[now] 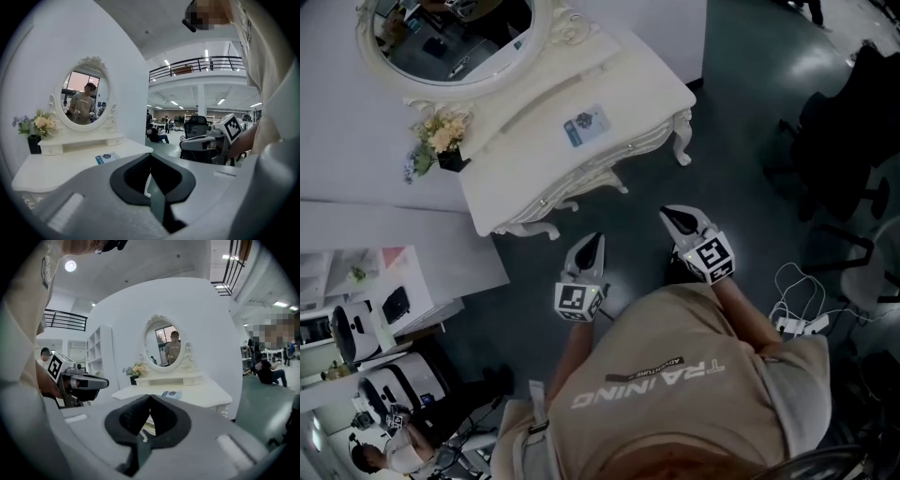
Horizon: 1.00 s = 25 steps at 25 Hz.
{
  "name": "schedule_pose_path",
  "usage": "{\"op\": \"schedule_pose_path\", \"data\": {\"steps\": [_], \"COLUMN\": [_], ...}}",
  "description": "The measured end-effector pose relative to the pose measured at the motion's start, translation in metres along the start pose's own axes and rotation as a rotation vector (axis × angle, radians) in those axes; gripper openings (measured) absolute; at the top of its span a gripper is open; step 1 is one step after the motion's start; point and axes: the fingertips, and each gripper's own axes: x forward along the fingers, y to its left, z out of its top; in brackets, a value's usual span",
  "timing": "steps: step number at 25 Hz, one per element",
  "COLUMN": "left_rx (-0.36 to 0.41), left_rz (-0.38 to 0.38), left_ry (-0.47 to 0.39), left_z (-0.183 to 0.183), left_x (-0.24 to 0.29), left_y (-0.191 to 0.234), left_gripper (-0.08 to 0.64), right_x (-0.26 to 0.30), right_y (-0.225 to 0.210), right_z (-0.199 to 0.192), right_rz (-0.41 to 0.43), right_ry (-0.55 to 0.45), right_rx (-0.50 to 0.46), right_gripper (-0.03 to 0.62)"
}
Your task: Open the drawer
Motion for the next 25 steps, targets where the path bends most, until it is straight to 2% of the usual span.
{"op": "schedule_pose_path", "data": {"steps": [2, 5, 9, 15, 18, 25], "left_rx": [-0.008, -0.06, -0.099, -0.116, -0.129, -0.158], "left_rz": [0.012, 0.053, 0.102, 0.12, 0.112, 0.033], "left_ry": [0.003, -0.008, 0.001, 0.039, 0.036, 0.047], "left_z": [0.007, 0.017, 0.018, 0.014, 0.016, 0.009], "left_x": [0.028, 0.065, 0.093, 0.128, 0.14, 0.155], "left_y": [0.004, 0.018, 0.036, 0.064, 0.078, 0.114], "left_gripper": [0.008, 0.008, 0.008, 0.008, 0.008, 0.008], "right_x": [0.013, 0.035, 0.065, 0.101, 0.117, 0.152], "right_y": [-0.027, -0.059, -0.088, -0.123, -0.132, -0.123], "right_z": [-0.001, 0.0, 0.001, 0.01, 0.013, 0.029], "right_rz": [0.02, 0.057, 0.105, 0.103, 0.079, 0.041], "right_ry": [0.012, 0.029, 0.045, 0.048, 0.053, 0.102], "right_rx": [0.019, 0.018, 0.016, 0.041, 0.06, 0.04], "right_gripper": [0.003, 0.003, 0.003, 0.003, 0.003, 0.003]}}
